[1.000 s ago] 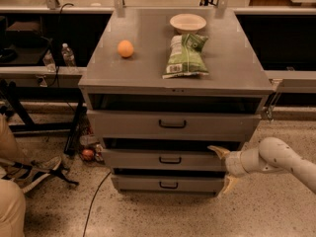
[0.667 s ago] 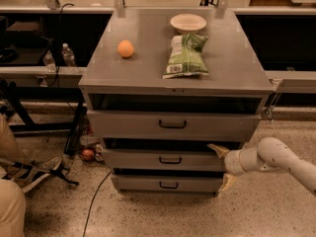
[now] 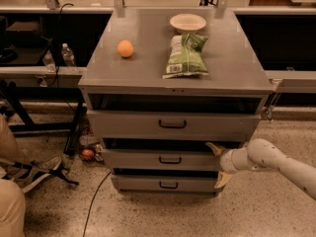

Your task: Open middle drawer

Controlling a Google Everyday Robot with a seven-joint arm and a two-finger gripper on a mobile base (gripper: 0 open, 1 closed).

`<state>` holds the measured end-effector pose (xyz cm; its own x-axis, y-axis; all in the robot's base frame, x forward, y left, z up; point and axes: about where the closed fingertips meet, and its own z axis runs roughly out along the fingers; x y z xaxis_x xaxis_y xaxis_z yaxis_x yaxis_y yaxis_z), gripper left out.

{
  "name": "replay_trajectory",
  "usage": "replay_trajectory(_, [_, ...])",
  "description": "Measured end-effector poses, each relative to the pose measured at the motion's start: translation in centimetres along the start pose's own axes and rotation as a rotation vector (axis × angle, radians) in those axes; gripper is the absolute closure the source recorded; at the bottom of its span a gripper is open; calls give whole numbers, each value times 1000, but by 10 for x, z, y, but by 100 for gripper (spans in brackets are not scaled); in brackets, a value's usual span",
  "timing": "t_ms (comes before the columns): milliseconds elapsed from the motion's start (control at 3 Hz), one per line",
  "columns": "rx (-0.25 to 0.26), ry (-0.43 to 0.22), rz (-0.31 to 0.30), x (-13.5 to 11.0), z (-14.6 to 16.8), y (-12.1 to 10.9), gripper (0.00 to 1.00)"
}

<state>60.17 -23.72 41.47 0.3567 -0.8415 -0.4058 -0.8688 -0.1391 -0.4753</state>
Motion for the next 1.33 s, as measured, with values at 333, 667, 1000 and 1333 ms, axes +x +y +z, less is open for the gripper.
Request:
replay_trajectory(333, [25,61,10,2,6,1,0])
replay_trajectory(667, [18,76,35,7,9,10,16])
replay_trajectory(1000, [-17,87,93,20,0,30,47])
replay_trajectory(1333, [-18,93,102,21,-6,33,69])
